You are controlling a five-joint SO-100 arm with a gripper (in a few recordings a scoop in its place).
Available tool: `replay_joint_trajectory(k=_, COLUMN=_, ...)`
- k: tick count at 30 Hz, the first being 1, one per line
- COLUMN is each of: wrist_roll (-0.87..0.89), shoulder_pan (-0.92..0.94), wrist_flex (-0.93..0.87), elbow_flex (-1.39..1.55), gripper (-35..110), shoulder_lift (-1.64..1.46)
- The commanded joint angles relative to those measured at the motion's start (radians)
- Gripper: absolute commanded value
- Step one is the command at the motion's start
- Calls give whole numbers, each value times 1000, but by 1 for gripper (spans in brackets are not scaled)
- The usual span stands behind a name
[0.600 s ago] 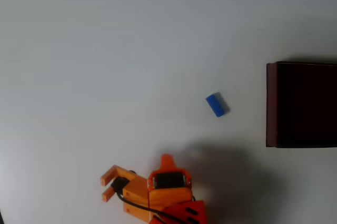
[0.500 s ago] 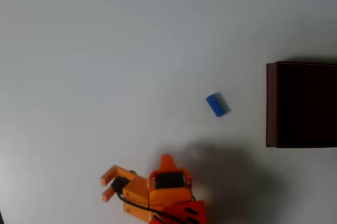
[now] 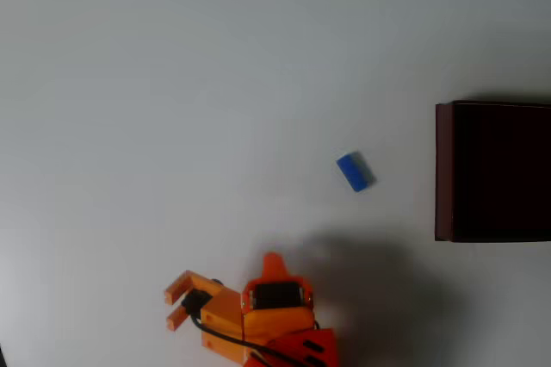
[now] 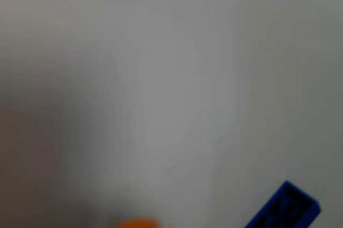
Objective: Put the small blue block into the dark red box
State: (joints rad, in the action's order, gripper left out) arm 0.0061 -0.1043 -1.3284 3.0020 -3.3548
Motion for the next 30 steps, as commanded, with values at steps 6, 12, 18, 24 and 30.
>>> replay_joint_trajectory(k=6, wrist_roll=40, shoulder_pan=-11, wrist_flex=-8, elbow_flex=3, gripper=0, shoulder_lift=-3)
replay_joint_trajectory(k=12, wrist_roll=196, shoulder_pan=11, wrist_flex=11, elbow_flex=2, gripper=8, shoulder_lift=-5)
replay_joint_trajectory(k=18, wrist_roll=336, shoulder_pan=49, wrist_flex=91, elbow_flex=-17, gripper=17, shoulder_lift=58)
replay_joint_trajectory(k=24, wrist_roll=342, shoulder_pan=144, wrist_flex=104, elbow_flex=-411, gripper=19, shoulder_lift=646)
replay_joint_trajectory(k=30, wrist_roll=425, shoulder_pan=227, wrist_flex=69, elbow_flex=-621, gripper=22, shoulder_lift=890)
